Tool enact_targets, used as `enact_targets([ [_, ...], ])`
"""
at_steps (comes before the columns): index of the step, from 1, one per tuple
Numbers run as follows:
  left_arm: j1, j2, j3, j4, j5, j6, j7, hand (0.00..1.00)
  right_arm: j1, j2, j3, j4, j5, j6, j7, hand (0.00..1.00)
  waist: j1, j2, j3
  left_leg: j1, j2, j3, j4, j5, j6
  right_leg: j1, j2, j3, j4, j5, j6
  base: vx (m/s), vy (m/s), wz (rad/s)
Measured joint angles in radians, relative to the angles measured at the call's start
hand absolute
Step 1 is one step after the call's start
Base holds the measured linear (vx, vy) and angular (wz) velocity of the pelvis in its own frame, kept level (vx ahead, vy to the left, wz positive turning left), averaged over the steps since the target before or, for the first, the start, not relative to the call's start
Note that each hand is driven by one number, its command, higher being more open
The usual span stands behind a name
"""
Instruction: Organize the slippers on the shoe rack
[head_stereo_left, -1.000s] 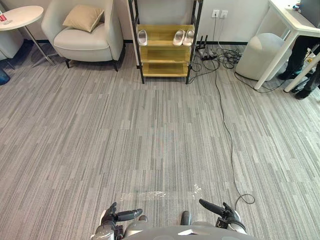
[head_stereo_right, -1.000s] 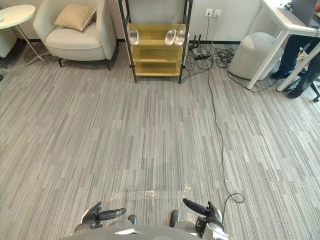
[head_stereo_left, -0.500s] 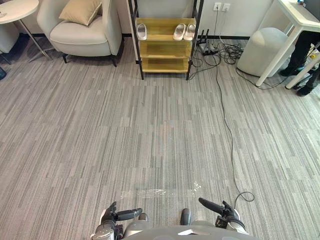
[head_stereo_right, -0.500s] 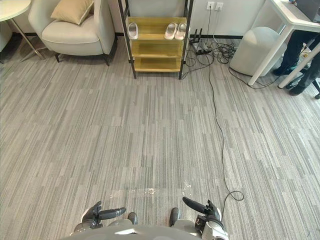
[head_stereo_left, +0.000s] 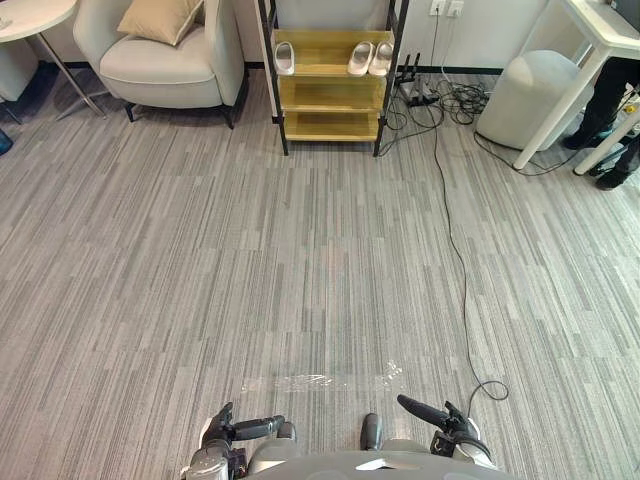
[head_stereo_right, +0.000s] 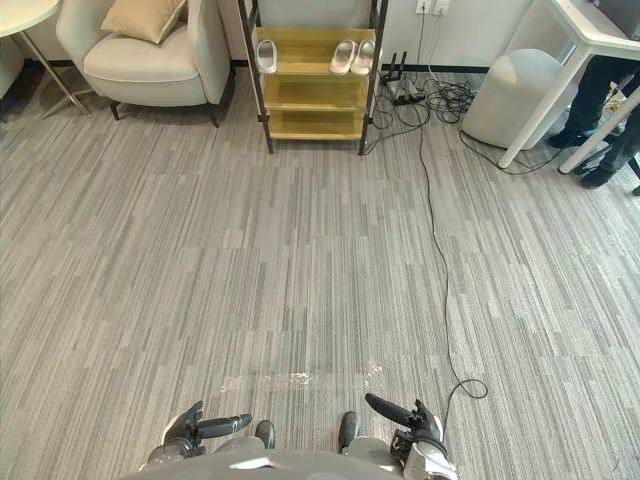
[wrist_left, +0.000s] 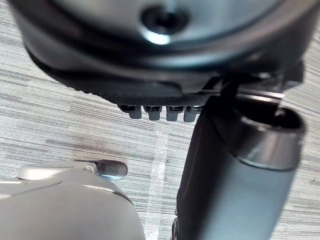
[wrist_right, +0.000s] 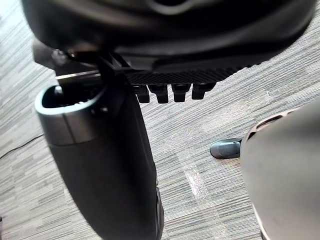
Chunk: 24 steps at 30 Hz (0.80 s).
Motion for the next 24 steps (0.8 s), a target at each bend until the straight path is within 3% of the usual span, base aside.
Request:
enact_targets([
  [3,-0.015,0.007,0.000,0.000,0.000,0.000,0.000,1.00,0.000,0.006,0.000,-0.006,0.000,0.000,0.000,1.00,-0.002,-0.008,0.005,-0.048,0.002,-0.019,0.079,-0.043,-0.004,0.000,-0.002,-0.024,0.004,-0.020,-0.001,0.03,-0.011,0.19],
  [4,-0.014,0.006,0.001,0.000,0.000,0.000,0.000,1.00,0.002,0.003,0.002,-0.007,0.000,-0.001,0.000,1.00,-0.002,-0.002,0.008,-0.077,0.014,-0.024,0.167,-0.091,-0.017,0.013,0.004,-0.029,0.004,-0.038,-0.011,0.08,-0.012,0.10],
  [6,-0.016,0.008,0.007,-0.004,-0.001,0.000,-0.001,1.00,0.001,0.000,0.021,-0.008,0.001,-0.003,0.000,1.00,-0.001,0.002,0.015,-0.160,0.030,0.000,0.368,-0.132,-0.052,0.031,0.005,-0.041,0.001,-0.059,-0.019,0.08,-0.033,0.10],
  [7,-0.016,0.009,0.011,-0.012,-0.002,0.000,-0.001,1.00,0.000,0.000,0.023,-0.008,0.001,-0.003,0.000,1.00,0.001,0.001,0.020,-0.207,0.038,0.016,0.486,-0.131,-0.052,0.044,0.003,-0.041,0.001,-0.064,-0.022,0.07,-0.063,0.03],
  [9,-0.007,-0.021,0.053,-0.038,-0.009,-0.002,0.000,1.00,0.002,-0.024,0.040,-0.010,0.001,-0.003,0.000,1.00,0.010,0.034,0.036,-0.290,0.095,0.050,0.756,-0.115,-0.051,0.099,0.024,-0.027,0.002,-0.090,-0.033,0.12,-0.047,-0.12],
  [10,-0.006,-0.020,0.057,-0.041,-0.015,-0.004,0.000,1.00,0.002,-0.027,0.040,-0.010,0.001,-0.003,-0.001,1.00,0.014,0.037,0.038,-0.307,0.106,0.053,0.803,-0.098,-0.048,0.107,0.027,-0.023,0.003,-0.097,-0.039,0.21,-0.013,-0.27],
  [11,-0.014,-0.029,0.072,-0.064,-0.034,-0.021,-0.001,1.00,0.000,-0.031,0.040,-0.013,0.001,-0.002,-0.005,1.00,0.031,0.037,0.042,-0.412,0.111,0.056,0.959,-0.110,-0.022,0.129,0.017,0.001,0.013,-0.120,-0.052,0.27,0.010,-0.31],
  [13,-0.020,-0.028,0.071,-0.081,-0.043,-0.024,-0.002,1.00,-0.018,-0.043,0.039,-0.014,0.001,-0.001,-0.007,1.00,0.034,0.032,0.046,-0.487,0.084,0.066,0.913,-0.163,-0.013,0.124,-0.008,0.022,0.027,-0.142,-0.055,0.27,0.058,-0.36],
  [15,-0.032,-0.026,0.071,-0.083,-0.045,-0.024,-0.001,1.00,-0.032,-0.044,0.039,-0.014,0.001,0.000,-0.011,1.00,0.046,0.024,0.052,-0.516,0.057,0.093,0.761,-0.165,-0.015,0.129,-0.037,0.048,0.033,-0.165,-0.041,0.33,0.136,-0.44],
  [17,-0.048,-0.017,0.070,-0.082,-0.044,-0.023,0.000,1.00,-0.043,-0.043,0.038,-0.015,0.000,0.002,-0.019,1.00,0.053,0.006,0.066,-0.527,0.008,0.128,0.526,-0.110,-0.019,0.155,-0.077,0.057,0.034,-0.203,-0.013,0.44,0.202,-0.33],
  [19,-0.044,-0.022,0.059,-0.081,-0.044,-0.024,0.004,1.00,-0.040,-0.050,0.038,-0.016,0.000,0.002,-0.024,1.00,0.064,0.014,0.062,-0.512,-0.008,0.159,0.332,-0.028,-0.009,0.172,-0.083,0.068,0.034,-0.228,0.017,0.35,0.191,-0.39],
  [20,-0.043,-0.020,0.060,-0.079,-0.052,-0.023,0.005,1.00,-0.040,-0.045,0.039,-0.011,0.000,0.002,-0.023,1.00,0.076,0.007,0.061,-0.503,-0.012,0.153,0.342,0.072,0.063,0.198,-0.091,0.082,0.035,-0.244,0.032,0.41,0.213,-0.47],
  [21,-0.043,-0.015,0.060,-0.079,-0.053,-0.023,0.005,1.00,-0.041,-0.035,0.042,-0.010,-0.001,0.004,-0.022,1.00,0.076,-0.010,0.056,-0.508,-0.024,0.150,0.357,0.079,0.077,0.199,-0.103,0.084,0.046,-0.244,0.031,0.66,0.291,-0.26],
  [22,-0.053,0.003,0.056,-0.079,-0.050,-0.024,0.004,1.00,-0.040,-0.011,0.043,-0.014,-0.001,0.004,-0.015,1.00,0.072,-0.042,0.050,-0.509,-0.046,0.155,0.387,0.032,0.104,0.170,-0.131,0.077,0.126,-0.246,0.028,0.67,0.274,0.04],
  [23,-0.068,0.007,0.050,-0.065,-0.048,-0.017,0.004,1.00,-0.037,0.001,0.038,-0.010,-0.001,0.006,-0.011,1.00,0.071,-0.048,0.048,-0.479,-0.054,0.155,0.426,-0.020,0.126,0.105,-0.155,0.088,0.329,-0.242,0.042,0.80,0.336,0.09],
  [24,-0.067,0.009,0.048,-0.058,-0.047,-0.016,0.004,1.00,-0.036,0.004,0.038,-0.007,-0.001,0.006,-0.009,1.00,0.070,-0.049,0.047,-0.458,-0.059,0.156,0.431,-0.040,0.132,0.081,-0.167,0.091,0.420,-0.232,0.076,0.60,0.255,0.08],
])
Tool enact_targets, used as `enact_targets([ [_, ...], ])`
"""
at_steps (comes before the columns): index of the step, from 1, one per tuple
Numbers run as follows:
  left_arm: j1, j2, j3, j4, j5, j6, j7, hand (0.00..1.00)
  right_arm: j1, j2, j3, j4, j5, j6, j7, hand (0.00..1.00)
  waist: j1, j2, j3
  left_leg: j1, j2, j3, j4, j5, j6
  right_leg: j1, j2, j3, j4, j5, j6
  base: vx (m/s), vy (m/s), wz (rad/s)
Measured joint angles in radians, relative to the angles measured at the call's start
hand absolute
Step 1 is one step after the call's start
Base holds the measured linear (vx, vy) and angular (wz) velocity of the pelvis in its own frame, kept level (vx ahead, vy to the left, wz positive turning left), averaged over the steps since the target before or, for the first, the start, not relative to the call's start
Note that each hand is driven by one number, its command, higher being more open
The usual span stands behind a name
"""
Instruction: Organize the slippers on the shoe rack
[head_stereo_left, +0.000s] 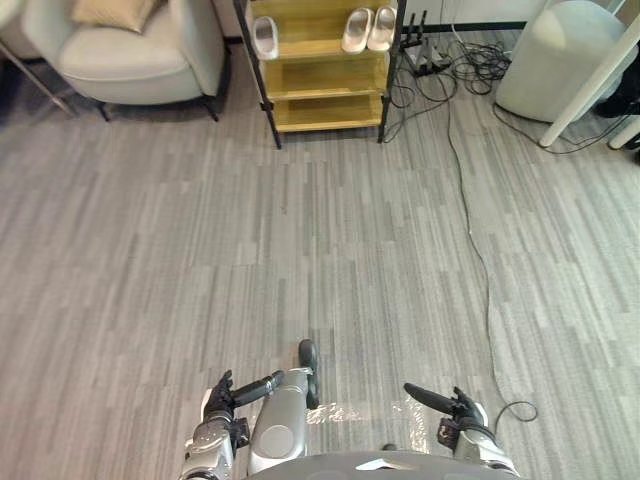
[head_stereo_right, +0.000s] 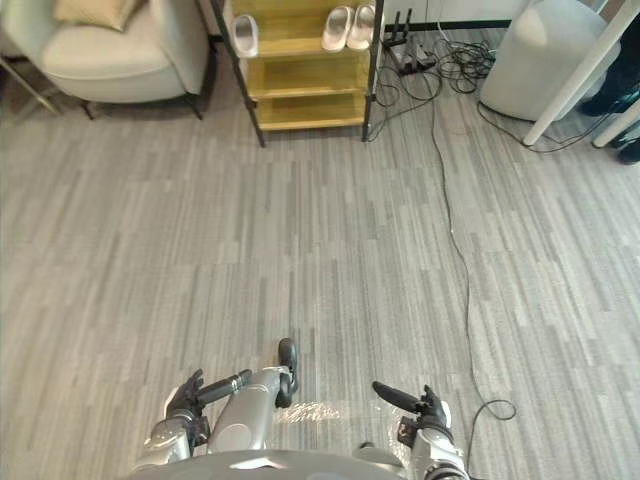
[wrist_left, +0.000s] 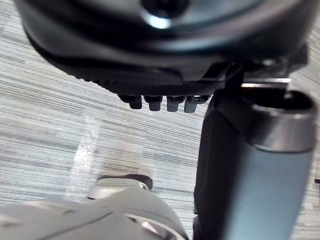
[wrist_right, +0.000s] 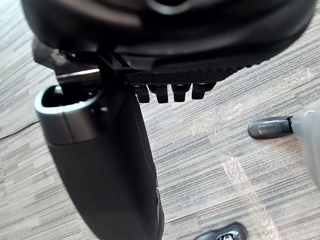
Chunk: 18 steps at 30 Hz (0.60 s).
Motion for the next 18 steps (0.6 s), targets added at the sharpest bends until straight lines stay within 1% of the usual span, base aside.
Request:
enact_targets([
  [1,0.000,0.002,-0.001,0.009,0.008,0.007,0.002,1.00,0.002,0.005,0.000,0.002,0.000,0.001,0.004,1.00,-0.005,-0.002,-0.001,0.050,-0.011,-0.002,-0.002,-0.033,0.014,-0.054,-0.022,0.014,0.181,0.038,0.090,0.62,0.225,0.07],
  [2,0.001,0.003,-0.004,0.009,0.008,0.010,0.003,1.00,0.002,0.006,0.001,0.002,0.000,0.001,0.006,1.00,-0.009,-0.002,-0.001,0.073,-0.016,-0.005,-0.007,-0.045,0.017,-0.081,-0.024,0.024,0.258,0.054,0.132,0.60,0.152,0.25],
  [3,0.002,0.004,-0.019,0.010,0.009,0.015,0.004,1.00,-0.004,0.009,0.003,-0.005,-0.001,0.002,0.017,1.00,-0.022,0.001,0.001,0.171,-0.030,-0.029,-0.058,-0.069,0.026,-0.190,-0.032,0.006,0.566,0.059,0.138,0.47,0.105,0.28],
  [4,0.002,0.002,-0.022,0.010,0.009,0.015,0.004,1.00,-0.004,0.007,0.004,-0.013,-0.001,0.002,0.021,1.00,-0.024,0.003,0.002,0.209,-0.033,-0.037,-0.082,-0.073,0.023,-0.219,-0.041,-0.024,0.633,0.050,0.121,0.55,0.065,0.41],
  [5,0.004,-0.003,-0.037,0.009,0.008,0.015,0.006,1.00,-0.005,0.003,0.004,-0.031,-0.008,-0.002,0.022,1.00,-0.037,0.009,0.005,0.298,-0.034,-0.058,-0.147,-0.077,0.022,-0.282,-0.057,-0.104,0.730,0.006,0.035,0.42,0.028,0.31],
  [6,0.004,-0.004,-0.039,0.009,0.008,0.015,0.006,1.00,-0.006,0.002,0.004,-0.039,-0.009,-0.005,0.022,1.00,-0.041,0.016,0.009,0.334,-0.032,-0.069,-0.173,-0.077,0.021,-0.309,-0.057,-0.129,0.734,-0.012,0.007,0.60,0.001,0.40],
  [7,0.002,-0.012,-0.039,0.010,0.008,0.016,0.006,1.00,-0.009,-0.003,0.010,-0.047,-0.011,-0.007,0.022,1.00,-0.049,0.019,0.015,0.387,-0.025,-0.081,-0.208,-0.077,0.021,-0.339,-0.054,-0.163,0.703,-0.039,-0.023,0.46,-0.073,0.32],
  [8,0.002,-0.023,-0.039,0.010,0.008,0.016,0.006,1.00,-0.013,-0.011,0.014,-0.049,-0.019,-0.006,0.022,1.00,-0.050,0.033,0.025,0.437,-0.009,-0.085,-0.227,-0.078,0.021,-0.379,-0.040,-0.185,0.625,-0.063,-0.058,0.54,-0.139,0.35],
  [9,0.000,-0.034,-0.038,0.010,0.008,0.016,0.004,1.00,-0.021,-0.022,0.021,-0.050,-0.021,-0.007,0.022,1.00,-0.054,0.045,0.035,0.477,0.019,-0.096,-0.231,-0.079,0.019,-0.423,-0.006,-0.190,0.476,-0.071,-0.072,0.45,-0.155,0.23],
  [10,0.000,-0.035,-0.038,0.010,0.008,0.016,0.004,1.00,-0.021,-0.023,0.022,-0.050,-0.021,-0.007,0.022,1.00,-0.055,0.047,0.036,0.482,0.025,-0.099,-0.231,-0.080,0.018,-0.429,0.002,-0.188,0.451,-0.070,-0.071,0.45,-0.201,0.34],
  [11,0.001,-0.038,-0.038,0.008,0.008,0.015,0.003,1.00,-0.030,-0.026,0.023,-0.051,-0.020,-0.007,0.021,1.00,-0.066,0.050,0.040,0.506,0.051,-0.111,-0.233,-0.089,0.003,-0.468,0.042,-0.157,0.276,-0.050,-0.056,0.44,-0.254,0.45],
  [12,0.005,-0.034,-0.038,0.009,0.008,0.015,0.004,1.00,-0.032,-0.024,0.035,-0.051,-0.020,-0.007,0.021,1.00,-0.073,0.031,0.041,0.531,0.060,-0.124,-0.239,-0.108,-0.026,-0.486,0.071,-0.085,0.052,0.045,-0.028,0.43,-0.288,0.52],
  [13,0.007,-0.031,-0.038,0.009,0.008,0.015,0.004,1.00,-0.028,-0.022,0.041,-0.050,-0.020,-0.007,0.021,1.00,-0.076,0.014,0.040,0.539,0.049,-0.129,-0.242,-0.120,-0.046,-0.484,0.070,-0.058,-0.019,0.083,-0.014,0.43,-0.354,0.66],
  [14,0.002,-0.029,-0.033,0.021,0.008,0.015,0.006,1.00,-0.023,-0.019,0.031,-0.048,-0.015,-0.005,0.023,1.00,-0.081,-0.005,0.039,0.578,0.054,-0.162,-0.243,-0.177,-0.088,-0.486,0.071,-0.022,-0.023,0.266,-0.076,0.35,-0.313,0.42],
  [15,-0.006,-0.038,-0.033,0.029,0.008,0.016,0.007,1.00,-0.031,-0.023,0.031,-0.046,-0.018,-0.004,0.023,1.00,-0.079,0.013,0.042,0.585,0.072,-0.168,-0.241,-0.188,-0.085,-0.498,0.084,-0.026,0.019,0.222,-0.088,0.41,-0.356,0.30],
  [16,-0.006,-0.058,-0.025,0.032,0.009,0.015,0.001,1.00,-0.043,-0.035,0.031,-0.044,-0.021,-0.008,0.022,1.00,-0.072,0.035,0.037,0.578,0.101,-0.193,-0.212,-0.201,-0.092,-0.523,0.101,-0.037,0.093,0.152,-0.096,0.39,-0.318,0.11],
  [17,-0.006,-0.071,-0.008,0.037,0.011,0.014,0.000,1.00,-0.041,-0.032,0.011,-0.043,-0.026,-0.011,0.023,1.00,-0.076,0.060,0.037,0.562,0.134,-0.233,-0.143,-0.200,-0.093,-0.501,0.120,-0.068,0.121,0.097,-0.111,0.47,-0.339,0.14],
  [18,-0.006,-0.073,-0.006,0.037,0.012,0.015,0.000,1.00,-0.040,-0.031,0.007,-0.043,-0.028,-0.011,0.023,1.00,-0.076,0.064,0.035,0.559,0.138,-0.237,-0.132,-0.200,-0.095,-0.496,0.123,-0.073,0.121,0.094,-0.113,0.48,-0.311,0.41],
])
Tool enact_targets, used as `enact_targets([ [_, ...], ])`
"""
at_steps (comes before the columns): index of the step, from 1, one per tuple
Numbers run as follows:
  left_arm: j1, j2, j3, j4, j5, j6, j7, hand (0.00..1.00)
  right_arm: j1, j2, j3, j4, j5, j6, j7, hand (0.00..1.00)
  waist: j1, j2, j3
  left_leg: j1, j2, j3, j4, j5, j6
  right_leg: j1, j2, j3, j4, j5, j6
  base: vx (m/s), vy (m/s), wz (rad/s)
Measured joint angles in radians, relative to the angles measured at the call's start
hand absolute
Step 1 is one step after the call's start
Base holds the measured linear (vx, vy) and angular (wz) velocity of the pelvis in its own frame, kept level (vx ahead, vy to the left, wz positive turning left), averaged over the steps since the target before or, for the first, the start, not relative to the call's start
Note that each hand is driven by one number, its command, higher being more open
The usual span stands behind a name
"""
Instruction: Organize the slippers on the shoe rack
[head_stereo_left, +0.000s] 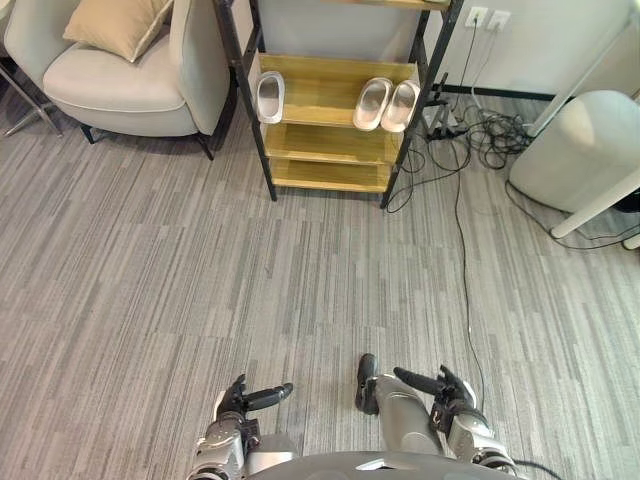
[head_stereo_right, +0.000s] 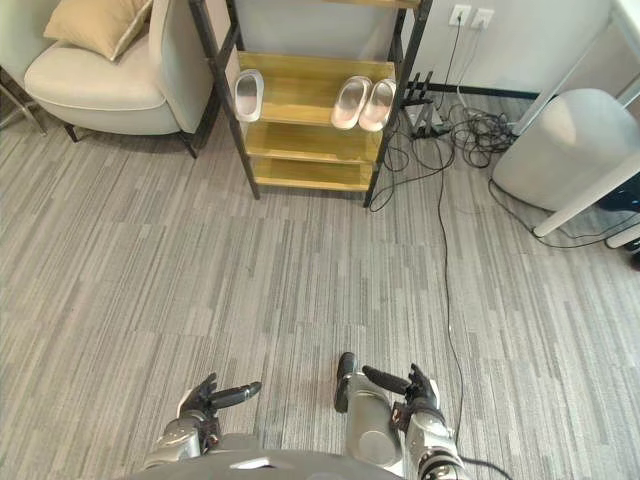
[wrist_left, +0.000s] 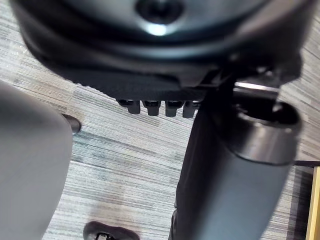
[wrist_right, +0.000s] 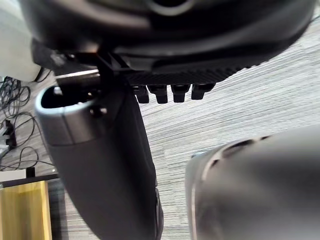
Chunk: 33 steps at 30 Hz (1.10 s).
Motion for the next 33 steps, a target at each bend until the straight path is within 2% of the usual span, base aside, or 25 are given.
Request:
enact_targets([
  [1,0.001,-0.016,0.029,0.000,0.013,0.001,-0.001,1.00,0.005,0.009,-0.050,-0.002,0.001,0.007,0.001,1.00,-0.004,0.021,-0.002,-0.048,0.030,-0.033,0.139,0.012,-0.020,0.046,0.016,-0.037,-0.010,-0.030,-0.007,0.40,-0.233,0.60],
  [2,0.000,-0.032,0.059,-0.016,0.017,0.001,-0.004,1.00,0.019,0.009,-0.055,-0.016,0.001,0.007,-0.003,1.00,-0.004,0.044,0.006,-0.139,0.060,-0.058,0.361,0.065,-0.065,0.114,0.030,-0.074,-0.034,-0.057,-0.015,0.37,-0.208,0.74],
  [3,0.000,-0.041,0.071,-0.029,0.016,0.000,-0.005,1.00,0.031,0.007,-0.054,-0.025,0.000,0.007,-0.003,1.00,-0.002,0.054,0.011,-0.195,0.077,-0.063,0.488,0.129,-0.075,0.159,0.042,-0.093,-0.056,-0.068,-0.026,0.36,-0.161,0.67],
  [4,0.002,-0.050,0.084,-0.053,0.015,-0.001,-0.005,1.00,0.046,0.002,-0.045,-0.039,0.000,0.006,-0.003,1.00,0.013,0.059,0.012,-0.302,0.115,-0.036,0.702,0.123,-0.081,0.233,0.061,-0.106,-0.100,-0.087,-0.037,0.37,-0.134,0.41],
  [6,0.001,-0.044,0.081,-0.084,0.014,-0.008,-0.005,1.00,0.057,0.013,-0.044,-0.047,0.004,0.005,-0.005,1.00,0.030,0.047,0.015,-0.418,0.110,0.040,0.793,0.062,-0.067,0.341,0.066,-0.119,-0.184,-0.095,-0.040,0.42,-0.088,0.30],
  [9,0.000,-0.038,0.074,-0.100,0.011,-0.016,-0.005,1.00,0.050,0.024,-0.045,-0.035,0.022,0.006,-0.006,1.00,0.041,0.035,0.016,-0.497,0.060,0.117,0.629,0.019,-0.044,0.423,0.057,-0.122,-0.260,-0.084,-0.026,0.41,0.004,0.01],
  [11,-0.013,-0.034,0.059,-0.102,0.001,-0.021,-0.006,1.00,0.033,0.036,-0.047,-0.019,0.029,0.007,-0.013,1.00,0.050,0.017,0.025,-0.521,-0.045,0.128,0.279,0.053,-0.039,0.483,0.022,-0.108,-0.302,-0.099,0.000,0.59,0.179,-0.20],
  [12,-0.019,-0.032,0.041,-0.100,0.002,-0.020,-0.005,1.00,0.035,0.033,-0.047,-0.012,0.029,0.007,-0.016,1.00,0.061,0.014,0.027,-0.505,-0.087,0.124,0.074,0.156,-0.036,0.513,0.007,-0.095,-0.316,-0.118,0.031,0.54,0.196,-0.35],
  [13,-0.018,-0.033,0.035,-0.097,0.001,-0.021,-0.005,1.00,0.036,0.030,-0.044,-0.004,0.029,0.008,-0.016,1.00,0.072,0.017,0.025,-0.485,-0.098,0.118,0.018,0.293,-0.037,0.536,0.008,-0.077,-0.328,-0.129,0.048,0.57,0.180,-0.31],
  [14,-0.030,-0.016,0.019,-0.086,0.005,-0.021,-0.005,1.00,0.029,0.046,-0.028,0.008,0.029,0.011,-0.015,1.00,0.075,-0.023,0.014,-0.462,-0.138,0.134,0.019,0.298,0.051,0.564,-0.030,-0.054,-0.350,-0.134,0.060,0.65,0.187,-0.16],
  [15,-0.035,0.002,0.014,-0.084,0.001,-0.021,-0.010,1.00,0.027,0.058,-0.027,0.007,0.028,0.010,-0.013,1.00,0.074,-0.044,0.011,-0.482,-0.146,0.139,0.085,0.244,0.079,0.566,-0.046,-0.037,-0.336,-0.129,0.063,0.63,0.173,0.00],
  [16,-0.035,0.002,0.014,-0.084,0.000,-0.020,-0.010,1.00,0.027,0.058,-0.027,0.007,0.028,0.010,-0.013,1.00,0.074,-0.044,0.011,-0.482,-0.146,0.139,0.087,0.243,0.080,0.566,-0.046,-0.036,-0.335,-0.129,0.063,0.39,0.117,0.02],
  [18,-0.038,0.015,0.014,-0.068,-0.005,-0.014,-0.007,1.00,0.028,0.066,-0.027,0.007,0.027,0.011,-0.012,1.00,0.081,-0.053,0.005,-0.447,-0.145,0.160,0.182,0.148,0.102,0.557,-0.070,0.028,-0.192,-0.126,0.070,0.34,0.118,-0.17],
  [19,-0.038,0.017,0.013,-0.064,-0.005,-0.013,-0.007,1.00,0.027,0.067,-0.027,0.007,0.027,0.011,-0.011,1.00,0.082,-0.055,0.003,-0.432,-0.145,0.167,0.183,0.137,0.104,0.549,-0.076,0.039,-0.155,-0.122,0.075,0.40,0.135,-0.37],
  [20,-0.036,0.022,0.009,-0.057,-0.005,-0.009,-0.007,1.00,0.025,0.067,-0.024,0.006,0.019,0.009,-0.003,1.00,0.084,-0.055,-0.003,-0.393,-0.143,0.176,0.177,0.110,0.105,0.507,-0.089,0.071,-0.029,-0.107,0.103,0.37,0.121,-0.35],
  [21,-0.024,0.029,-0.001,-0.056,-0.004,-0.006,-0.007,1.00,0.024,0.065,-0.006,0.002,0.009,0.008,0.003,1.00,0.078,-0.057,-0.011,-0.347,-0.143,0.186,0.157,0.074,0.104,0.441,-0.110,0.082,0.140,-0.065,0.171,0.44,0.129,-0.36],
  [22,-0.018,0.031,-0.005,-0.056,-0.005,-0.005,-0.007,1.00,0.023,0.065,-0.003,0.002,0.004,0.008,0.005,1.00,0.075,-0.057,-0.012,-0.314,-0.144,0.187,0.136,0.046,0.104,0.390,-0.129,0.080,0.261,-0.016,0.207,0.41,0.081,-0.24],
  [23,-0.018,0.034,-0.010,-0.050,-0.005,0.002,-0.006,1.00,0.028,0.067,-0.004,-0.003,-0.012,0.005,0.005,1.00,0.071,-0.064,-0.010,-0.263,-0.150,0.190,0.126,0.016,0.109,0.308,-0.167,0.061,0.455,-0.009,0.173,0.33,0.038,-0.14],
  [24,-0.018,0.038,-0.013,-0.043,-0.004,0.002,-0.005,1.00,0.028,0.062,-0.003,-0.007,-0.012,0.004,0.006,1.00,0.068,-0.062,-0.010,-0.244,-0.149,0.189,0.125,0.005,0.108,0.286,-0.178,0.043,0.505,-0.036,0.143,0.33,0.000,-0.05],
  [25,-0.015,0.046,-0.017,-0.026,-0.004,0.005,-0.005,1.00,0.022,0.056,0.002,-0.009,-0.012,0.004,0.006,1.00,0.059,-0.061,-0.009,-0.175,-0.147,0.187,0.091,-0.003,0.105,0.240,-0.189,-0.018,0.551,-0.115,0.093,0.42,-0.047,0.07],
  [27,-0.003,0.052,-0.022,-0.020,-0.004,0.004,-0.005,1.00,0.016,0.053,0.015,-0.020,-0.012,0.001,0.007,1.00,0.046,-0.053,-0.009,-0.102,-0.121,0.176,0.042,-0.002,0.102,0.182,-0.158,-0.105,0.455,-0.178,0.030,0.43,-0.098,0.20],
  [29,0.004,0.050,-0.023,-0.019,-0.004,0.004,-0.005,1.00,0.009,0.053,0.016,-0.028,-0.012,-0.003,0.008,1.00,0.033,-0.043,-0.008,-0.074,-0.086,0.159,0.025,-0.001,0.101,0.117,-0.099,-0.128,0.248,-0.183,0.026,0.32,-0.139,0.35],
  [31,0.007,0.049,-0.022,-0.019,-0.004,0.004,-0.006,1.00,0.012,0.053,0.016,-0.025,-0.012,0.000,0.007,1.00,0.031,-0.051,-0.011,-0.043,-0.080,0.145,-0.001,-0.005,0.077,0.085,-0.061,-0.106,-0.017,-0.085,0.040,0.42,-0.206,0.42],
  [32,0.003,0.039,-0.019,-0.009,-0.004,0.005,-0.005,1.00,0.016,0.028,0.014,-0.012,-0.012,0.005,0.008,1.00,0.027,-0.033,-0.012,-0.007,-0.062,0.110,-0.011,-0.022,0.036,0.113,-0.030,-0.095,-0.088,0.068,-0.021,0.52,-0.271,0.25],
  [33,0.003,0.028,-0.011,-0.009,-0.003,0.004,-0.007,1.00,0.013,0.022,0.014,-0.006,-0.012,0.006,0.007,1.00,0.037,-0.015,-0.020,-0.013,-0.050,0.101,-0.010,-0.018,0.029,0.116,-0.013,-0.090,-0.092,0.062,-0.028,0.44,-0.223,0.08],
])
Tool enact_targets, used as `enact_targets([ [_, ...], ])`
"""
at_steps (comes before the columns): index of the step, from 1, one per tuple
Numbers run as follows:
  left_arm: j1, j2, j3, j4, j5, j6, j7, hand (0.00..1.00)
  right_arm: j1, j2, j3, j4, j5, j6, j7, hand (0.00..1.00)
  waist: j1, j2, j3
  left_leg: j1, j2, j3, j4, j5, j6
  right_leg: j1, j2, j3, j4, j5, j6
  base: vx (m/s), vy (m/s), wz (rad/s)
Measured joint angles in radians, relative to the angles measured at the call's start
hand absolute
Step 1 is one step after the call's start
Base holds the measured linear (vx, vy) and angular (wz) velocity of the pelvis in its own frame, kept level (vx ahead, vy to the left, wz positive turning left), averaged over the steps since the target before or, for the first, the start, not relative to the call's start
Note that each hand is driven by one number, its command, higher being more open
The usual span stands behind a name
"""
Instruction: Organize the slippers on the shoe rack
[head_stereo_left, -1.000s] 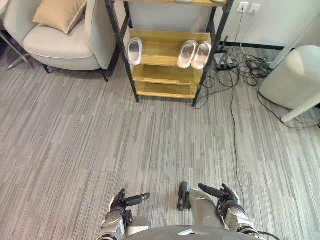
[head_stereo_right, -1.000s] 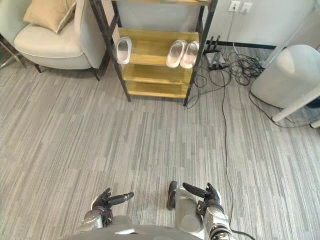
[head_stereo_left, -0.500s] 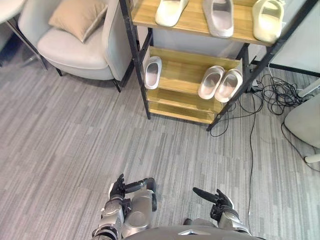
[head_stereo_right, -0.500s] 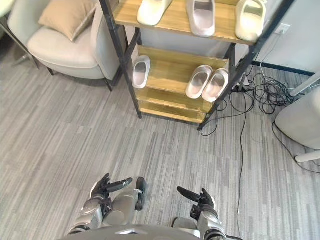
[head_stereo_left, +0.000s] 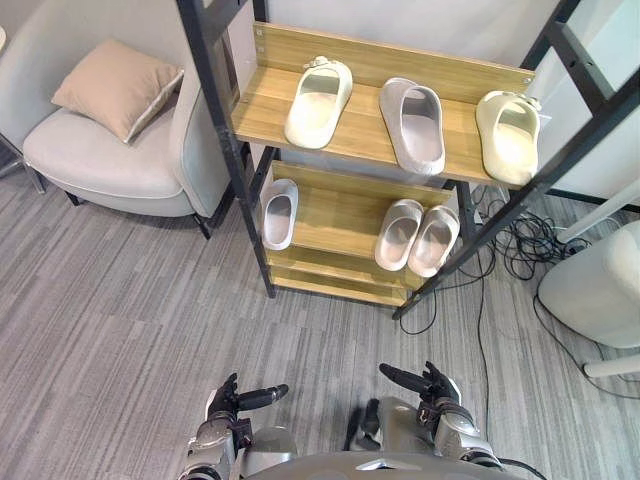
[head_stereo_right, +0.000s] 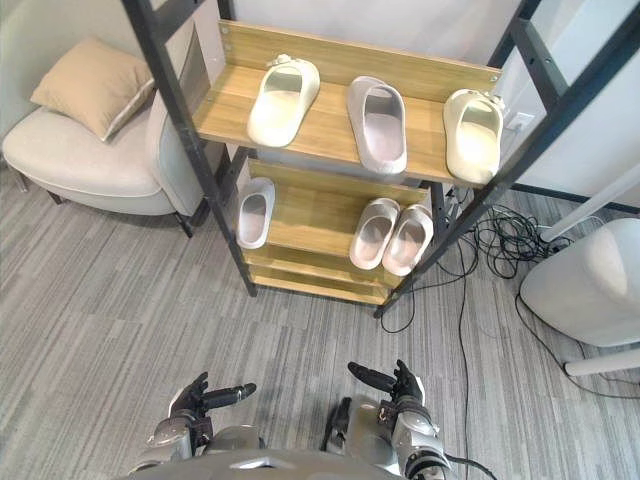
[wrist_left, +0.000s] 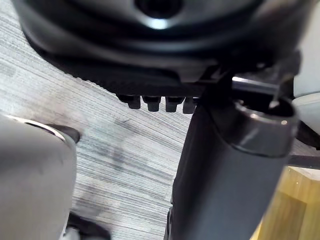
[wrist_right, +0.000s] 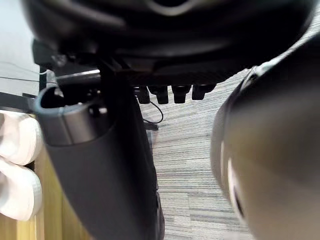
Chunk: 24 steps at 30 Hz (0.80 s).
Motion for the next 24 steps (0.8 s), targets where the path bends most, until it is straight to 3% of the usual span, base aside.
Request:
enact_targets([
  [1,0.000,-0.013,0.006,-0.001,0.001,-0.003,-0.003,1.00,-0.003,-0.009,-0.005,0.000,0.000,-0.003,0.000,1.00,0.003,0.013,-0.001,0.000,0.005,-0.010,0.000,0.012,-0.001,-0.002,0.007,0.002,0.006,-0.019,-0.002,0.31,-0.178,-0.12],
  [4,-0.001,-0.046,0.018,0.007,0.023,-0.001,-0.003,1.00,0.015,-0.009,-0.045,0.007,0.000,0.004,0.001,1.00,-0.013,0.032,-0.005,0.009,0.026,-0.045,0.047,0.053,-0.046,0.035,0.016,-0.019,0.028,-0.087,-0.012,0.37,-0.221,0.17],
  [5,-0.004,-0.050,0.022,-0.001,0.038,-0.002,-0.014,1.00,0.043,-0.006,-0.061,0.001,0.002,0.004,0.000,1.00,-0.015,0.038,-0.004,-0.053,0.049,-0.073,0.217,0.060,-0.057,0.099,0.034,-0.051,-0.020,-0.096,-0.012,0.31,-0.226,0.48],
  [6,-0.004,-0.057,0.044,-0.011,0.038,-0.002,-0.017,1.00,0.062,-0.002,-0.068,-0.015,0.005,0.004,-0.009,1.00,-0.015,0.041,-0.002,-0.132,0.077,-0.080,0.403,0.097,-0.099,0.151,0.050,-0.068,-0.066,-0.097,-0.012,0.18,-0.150,0.50],
  [7,-0.004,-0.057,0.059,-0.016,0.038,-0.002,-0.017,1.00,0.069,-0.001,-0.068,-0.025,0.005,0.003,-0.009,1.00,-0.013,0.044,-0.003,-0.179,0.097,-0.076,0.505,0.114,-0.105,0.182,0.061,-0.077,-0.089,-0.098,-0.014,0.19,-0.120,0.35],
  [8,-0.001,-0.061,0.060,-0.033,0.037,-0.003,-0.015,1.00,0.085,0.000,-0.068,-0.037,0.004,0.002,-0.009,1.00,-0.009,0.053,-0.005,-0.253,0.135,-0.059,0.652,0.099,-0.104,0.234,0.080,-0.090,-0.129,-0.098,-0.015,0.18,-0.050,0.23],
  [9,0.000,-0.062,0.056,-0.047,0.038,-0.004,-0.017,1.00,0.087,0.001,-0.068,-0.038,0.004,0.000,-0.009,1.00,-0.008,0.051,-0.004,-0.291,0.150,-0.023,0.685,0.071,-0.097,0.270,0.086,-0.093,-0.156,-0.095,-0.011,0.26,-0.025,0.15],
  [11,0.000,-0.060,0.048,-0.054,0.037,-0.009,-0.020,1.00,0.080,0.004,-0.069,-0.038,0.005,0.000,-0.009,1.00,-0.006,0.046,-0.001,-0.329,0.146,0.013,0.615,0.023,-0.092,0.306,0.085,-0.083,-0.195,-0.087,0.002,0.17,0.073,-0.09],
  [12,-0.001,-0.062,0.047,-0.053,0.037,-0.010,-0.019,1.00,0.067,0.005,-0.069,-0.036,0.005,-0.001,-0.010,1.00,-0.006,0.049,-0.004,-0.342,0.125,0.008,0.469,0.003,-0.092,0.313,0.076,-0.067,-0.208,-0.079,0.014,0.15,0.144,-0.32],
  [13,-0.002,-0.062,0.044,-0.051,0.037,-0.010,-0.019,1.00,0.060,0.007,-0.069,-0.036,0.005,0.000,-0.010,1.00,-0.006,0.050,-0.004,-0.339,0.103,-0.014,0.335,0.009,-0.091,0.312,0.068,-0.052,-0.209,-0.073,0.024,0.22,0.253,-0.39],
  [14,0.000,-0.063,0.036,-0.049,0.037,-0.009,-0.018,1.00,0.057,0.007,-0.069,-0.037,0.005,-0.001,-0.009,1.00,-0.005,0.058,-0.007,-0.330,0.085,-0.043,0.215,0.053,-0.086,0.311,0.065,-0.040,-0.213,-0.070,0.037,0.17,0.233,-0.34],
  [15,-0.002,-0.051,0.022,-0.044,0.039,-0.008,-0.017,1.00,0.051,0.012,-0.068,-0.028,0.004,0.002,-0.011,1.00,-0.002,0.034,-0.012,-0.294,0.042,-0.029,0.162,0.088,-0.066,0.310,0.041,-0.014,-0.227,-0.065,0.064,0.17,0.222,-0.18],
  [17,-0.004,-0.032,0.005,-0.038,0.039,-0.010,-0.013,1.00,0.063,0.030,-0.068,-0.029,0.004,0.001,-0.009,1.00,0.000,0.003,-0.023,-0.286,0.004,-0.019,0.144,0.095,-0.055,0.327,0.012,0.017,-0.280,-0.051,0.081,0.16,0.185,-0.01],
  [24,-0.003,-0.022,-0.009,-0.022,0.057,-0.008,-0.013,1.00,0.062,0.046,-0.059,-0.042,0.004,-0.009,-0.004,1.00,0.004,0.005,-0.030,-0.221,-0.014,0.007,0.131,0.081,-0.041,0.375,0.004,0.086,-0.314,-0.041,0.084,0.06,0.058,-0.17],
])
